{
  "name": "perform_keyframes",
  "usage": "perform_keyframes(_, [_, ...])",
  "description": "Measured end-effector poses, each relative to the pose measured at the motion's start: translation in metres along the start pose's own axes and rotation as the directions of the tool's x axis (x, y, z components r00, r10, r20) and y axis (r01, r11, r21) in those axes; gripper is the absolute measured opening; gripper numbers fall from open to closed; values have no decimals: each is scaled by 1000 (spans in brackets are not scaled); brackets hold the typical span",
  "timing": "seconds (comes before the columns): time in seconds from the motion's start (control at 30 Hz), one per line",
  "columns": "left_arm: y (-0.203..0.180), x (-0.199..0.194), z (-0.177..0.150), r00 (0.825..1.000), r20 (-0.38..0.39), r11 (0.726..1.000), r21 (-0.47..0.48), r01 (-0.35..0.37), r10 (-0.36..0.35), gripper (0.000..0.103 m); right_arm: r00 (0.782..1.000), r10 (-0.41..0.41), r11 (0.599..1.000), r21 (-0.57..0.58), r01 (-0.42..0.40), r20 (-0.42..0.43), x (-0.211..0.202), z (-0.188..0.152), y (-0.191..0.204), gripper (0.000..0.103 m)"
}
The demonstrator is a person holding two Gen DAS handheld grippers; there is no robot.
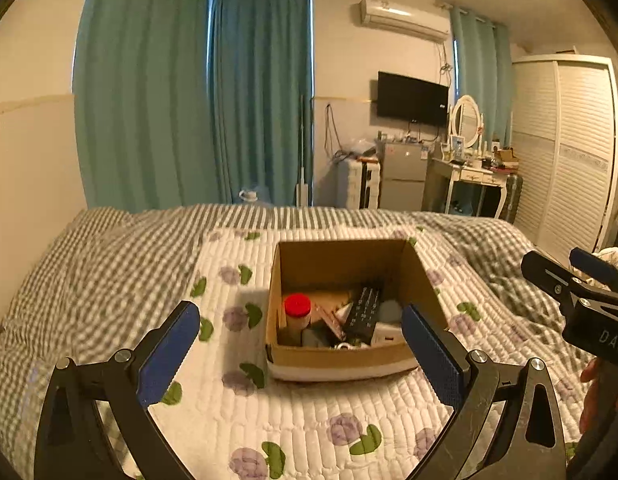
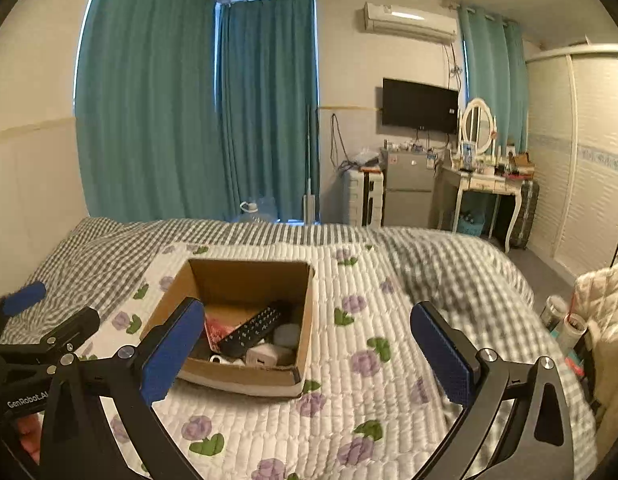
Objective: Organize rigid objects
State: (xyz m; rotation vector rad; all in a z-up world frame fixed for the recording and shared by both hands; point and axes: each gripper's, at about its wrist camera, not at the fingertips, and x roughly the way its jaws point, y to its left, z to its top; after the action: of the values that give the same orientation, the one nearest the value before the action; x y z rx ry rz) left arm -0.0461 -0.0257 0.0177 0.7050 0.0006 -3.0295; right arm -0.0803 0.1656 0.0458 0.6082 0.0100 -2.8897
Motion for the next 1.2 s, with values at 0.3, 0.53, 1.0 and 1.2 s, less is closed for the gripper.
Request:
perform_keyframes(0.3, [4, 14, -9, 999, -17, 999, 19, -40, 41, 103, 999, 4, 1000, -25, -5, -42, 17, -16, 7, 103])
perform_keyframes(0.53, [8, 14, -10, 999, -29, 999, 10, -36, 36, 103, 999, -12, 998, -61, 9, -50, 23, -20, 16, 103])
perform_keyframes(1.0, [11, 16, -11, 999, -45, 999, -11, -31, 30, 103, 998, -15, 998, -66, 12, -58, 24, -22, 18, 103])
perform_keyframes(1.2, [10, 18, -12, 999, -50, 1000, -18, -10, 9, 103, 998, -20, 998, -63, 16, -65, 25, -24, 18, 103])
